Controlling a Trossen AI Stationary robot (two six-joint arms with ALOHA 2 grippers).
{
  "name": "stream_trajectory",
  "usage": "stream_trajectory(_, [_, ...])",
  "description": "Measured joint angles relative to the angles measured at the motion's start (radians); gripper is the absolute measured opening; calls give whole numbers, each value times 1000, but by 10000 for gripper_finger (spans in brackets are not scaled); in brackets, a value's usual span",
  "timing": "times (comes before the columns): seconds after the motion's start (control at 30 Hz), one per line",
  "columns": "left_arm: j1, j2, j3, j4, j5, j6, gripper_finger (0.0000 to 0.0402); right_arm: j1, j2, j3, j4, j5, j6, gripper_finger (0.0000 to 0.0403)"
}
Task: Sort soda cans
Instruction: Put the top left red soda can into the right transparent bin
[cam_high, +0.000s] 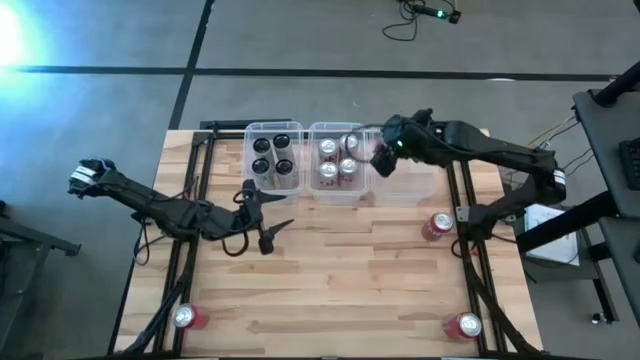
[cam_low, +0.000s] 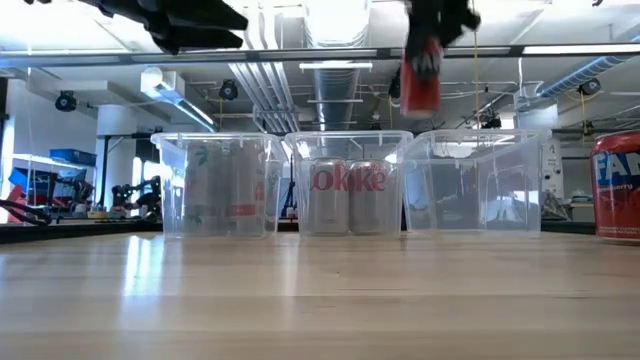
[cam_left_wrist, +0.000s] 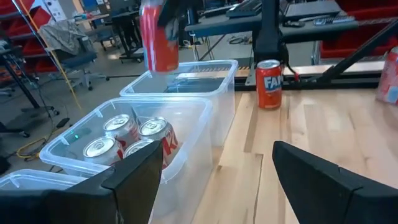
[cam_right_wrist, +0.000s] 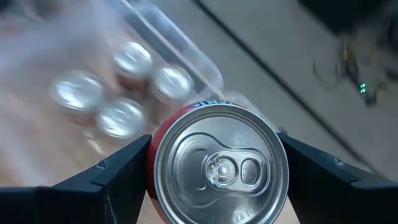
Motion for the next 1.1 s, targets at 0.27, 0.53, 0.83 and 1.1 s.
stream_trajectory(0.27, [5,15,0,-49,0,-4,286,-251,-3,-263,242,-230,-78,300])
stream_trajectory(0.53, [6,14,0,-111,0,-46,286,-357,13,-447,463,-325,-116,300])
stream_trajectory(0.83, [6,14,0,-112,-1,-50,286,-405,17,-554,585,-348,-165,299])
stream_trajectory(1.1, [7,14,0,-111,-1,-57,286,-407,21,-612,633,-341,-73,300])
